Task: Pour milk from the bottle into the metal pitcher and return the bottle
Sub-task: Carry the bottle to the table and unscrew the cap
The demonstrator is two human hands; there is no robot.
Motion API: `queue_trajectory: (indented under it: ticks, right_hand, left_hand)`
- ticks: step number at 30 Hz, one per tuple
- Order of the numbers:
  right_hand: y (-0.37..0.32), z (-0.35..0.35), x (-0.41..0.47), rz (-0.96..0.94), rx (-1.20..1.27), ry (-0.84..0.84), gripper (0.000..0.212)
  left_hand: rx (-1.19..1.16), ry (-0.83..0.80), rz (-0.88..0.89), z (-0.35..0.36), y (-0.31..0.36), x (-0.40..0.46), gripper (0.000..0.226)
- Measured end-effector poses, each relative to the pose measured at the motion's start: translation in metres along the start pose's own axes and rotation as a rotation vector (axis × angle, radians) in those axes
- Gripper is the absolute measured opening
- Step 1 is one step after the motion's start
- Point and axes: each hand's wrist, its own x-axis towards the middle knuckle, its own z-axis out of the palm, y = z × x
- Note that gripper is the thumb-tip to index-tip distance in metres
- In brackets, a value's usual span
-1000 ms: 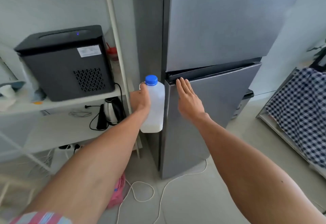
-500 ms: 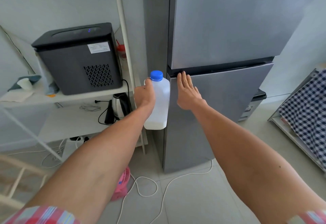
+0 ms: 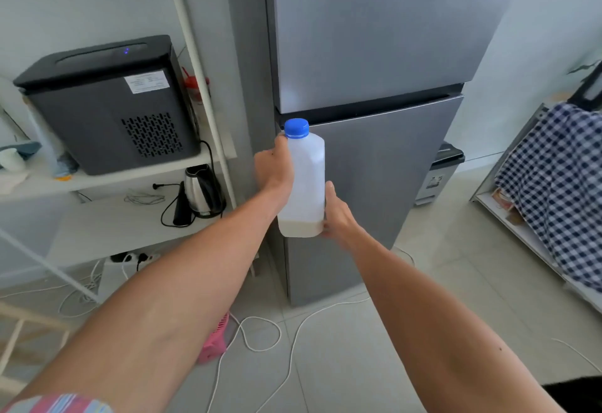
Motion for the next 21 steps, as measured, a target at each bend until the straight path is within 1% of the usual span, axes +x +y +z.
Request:
queue_trajectory:
  ticks: [3,8,12,14,18,21]
  right_hand:
    - [0.006,-0.021,-0.010,0.025,0.133,0.054,0.067]
    - [0.022,-0.070,-0.023,0.034,0.215,0.179,0.064]
    - [0.035,-0.109,-0.039,0.054,0.262,0.332,0.066]
    - [0.041,-0.129,-0.051,0.048,0.301,0.412,0.064]
    - [0.055,-0.166,-0.076,0.018,0.372,0.561,0.059]
    - [0.069,-0.187,-0.095,0.038,0.410,0.705,0.062]
  left_hand:
    - [-0.005,-0.080,0.006,0.022,-0.001,-0.016,0.044]
    - [-0.028,-0.239,0.040,0.065,-0.008,-0.047,0.042]
    - [-0.018,-0.360,0.049,0.103,-0.014,-0.075,0.047]
    - [0.001,-0.430,0.044,0.123,-0.017,-0.089,0.049]
    - [0.032,-0.608,0.057,0.165,-0.025,-0.117,0.052]
    - [0.043,-0.743,0.073,0.191,-0.028,-0.143,0.051]
